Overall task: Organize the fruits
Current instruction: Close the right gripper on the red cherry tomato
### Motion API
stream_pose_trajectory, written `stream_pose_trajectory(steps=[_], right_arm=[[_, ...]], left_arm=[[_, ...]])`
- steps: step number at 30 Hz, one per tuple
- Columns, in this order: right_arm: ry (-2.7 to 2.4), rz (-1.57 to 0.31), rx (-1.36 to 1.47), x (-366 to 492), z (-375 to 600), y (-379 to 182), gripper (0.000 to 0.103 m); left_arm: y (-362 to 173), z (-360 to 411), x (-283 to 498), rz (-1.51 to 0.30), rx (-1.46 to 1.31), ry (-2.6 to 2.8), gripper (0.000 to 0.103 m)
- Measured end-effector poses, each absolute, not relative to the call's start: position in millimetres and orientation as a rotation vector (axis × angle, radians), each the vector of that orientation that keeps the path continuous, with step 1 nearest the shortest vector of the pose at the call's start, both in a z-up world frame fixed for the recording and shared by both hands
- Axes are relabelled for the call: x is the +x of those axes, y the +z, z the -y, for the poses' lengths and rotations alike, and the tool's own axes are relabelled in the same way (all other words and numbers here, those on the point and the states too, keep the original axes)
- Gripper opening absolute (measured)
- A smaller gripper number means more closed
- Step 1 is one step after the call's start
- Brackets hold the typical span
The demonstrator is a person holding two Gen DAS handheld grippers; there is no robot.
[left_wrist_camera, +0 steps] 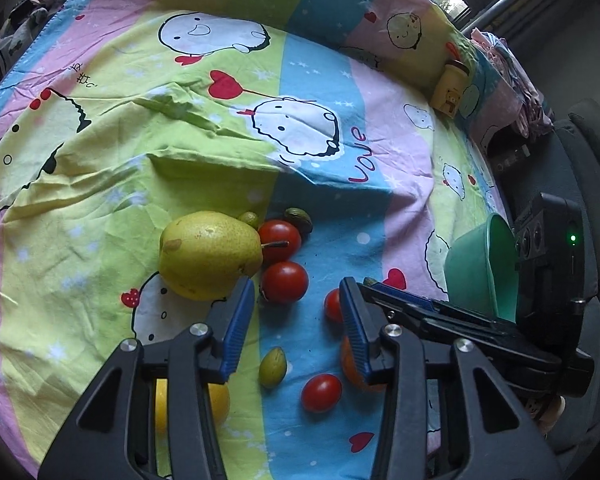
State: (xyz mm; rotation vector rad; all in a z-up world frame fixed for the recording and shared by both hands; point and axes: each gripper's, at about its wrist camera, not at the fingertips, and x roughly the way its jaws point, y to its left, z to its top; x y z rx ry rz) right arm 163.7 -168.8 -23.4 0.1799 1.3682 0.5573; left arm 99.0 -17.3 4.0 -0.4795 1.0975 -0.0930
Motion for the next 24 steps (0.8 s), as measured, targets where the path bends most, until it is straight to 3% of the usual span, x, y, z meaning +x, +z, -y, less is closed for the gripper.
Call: stream_pose_trajectory(steps=[18,21,24], right_arm=[[0.524,-1.371,0.059,161,153,-35,0.038],[0.53,-1.371,0.024,158,143,-37,0.03],[0.513,-1.359,0.031,156,143,-37,0.03]], left_arm=[[-15,8,105,-1.12,-0.59,-0.075,0.04],[-23,9,109,-1.155,-0.589,-0.039,0.039],[-30,5,109,-1.172,-0.596,0.007,0.039]])
